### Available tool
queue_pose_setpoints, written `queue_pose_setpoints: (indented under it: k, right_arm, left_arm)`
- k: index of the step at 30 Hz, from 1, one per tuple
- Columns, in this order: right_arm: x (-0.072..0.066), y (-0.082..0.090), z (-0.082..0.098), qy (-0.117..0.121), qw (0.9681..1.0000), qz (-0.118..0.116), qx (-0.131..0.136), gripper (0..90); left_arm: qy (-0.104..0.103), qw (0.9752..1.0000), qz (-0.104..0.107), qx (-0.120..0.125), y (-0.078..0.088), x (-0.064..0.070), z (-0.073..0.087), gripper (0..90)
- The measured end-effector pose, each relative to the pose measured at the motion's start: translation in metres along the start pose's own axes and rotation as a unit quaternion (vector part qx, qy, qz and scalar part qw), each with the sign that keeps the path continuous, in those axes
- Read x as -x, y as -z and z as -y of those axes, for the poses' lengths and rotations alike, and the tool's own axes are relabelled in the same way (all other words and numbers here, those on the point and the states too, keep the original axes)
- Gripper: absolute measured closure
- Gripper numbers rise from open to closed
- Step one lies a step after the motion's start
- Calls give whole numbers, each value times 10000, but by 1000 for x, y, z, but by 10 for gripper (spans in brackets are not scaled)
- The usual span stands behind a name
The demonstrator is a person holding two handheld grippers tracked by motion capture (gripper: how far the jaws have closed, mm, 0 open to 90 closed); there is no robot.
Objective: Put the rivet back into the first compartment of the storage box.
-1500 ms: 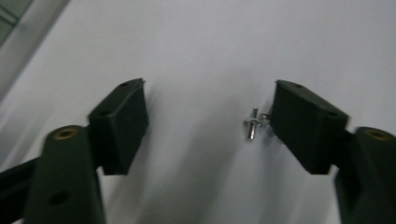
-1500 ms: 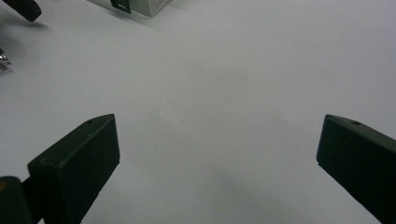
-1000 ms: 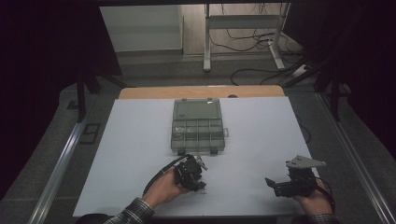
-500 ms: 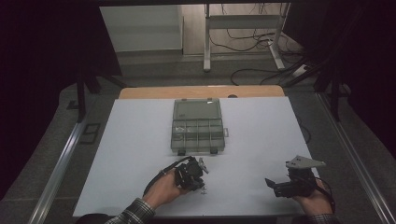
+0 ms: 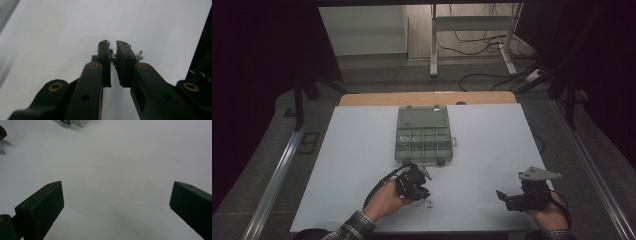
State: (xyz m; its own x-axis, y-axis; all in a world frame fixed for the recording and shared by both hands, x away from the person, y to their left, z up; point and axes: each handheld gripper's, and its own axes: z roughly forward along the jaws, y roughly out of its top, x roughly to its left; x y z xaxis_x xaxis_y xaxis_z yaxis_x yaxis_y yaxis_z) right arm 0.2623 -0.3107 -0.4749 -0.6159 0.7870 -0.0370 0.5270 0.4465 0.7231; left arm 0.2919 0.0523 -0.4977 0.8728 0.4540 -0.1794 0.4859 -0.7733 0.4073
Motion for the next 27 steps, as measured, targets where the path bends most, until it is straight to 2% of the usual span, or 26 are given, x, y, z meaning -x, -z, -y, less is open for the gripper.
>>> queue_pose_setpoints:
  k: [6,14,27]
  right_arm:
    - [1,2,0,-16,10000,24,87,0]
    - [1,3,-1,-30,9999,51,146,0]
    - [1,4,0,-70,9998,81,170,0]
  left_arm:
    - [95,9999,-20,118,8,-4,1,831]
    - [307,9987,-7,397,22,-11,3,830]
    - [411,9968,-175,665,47,-26,1,830]
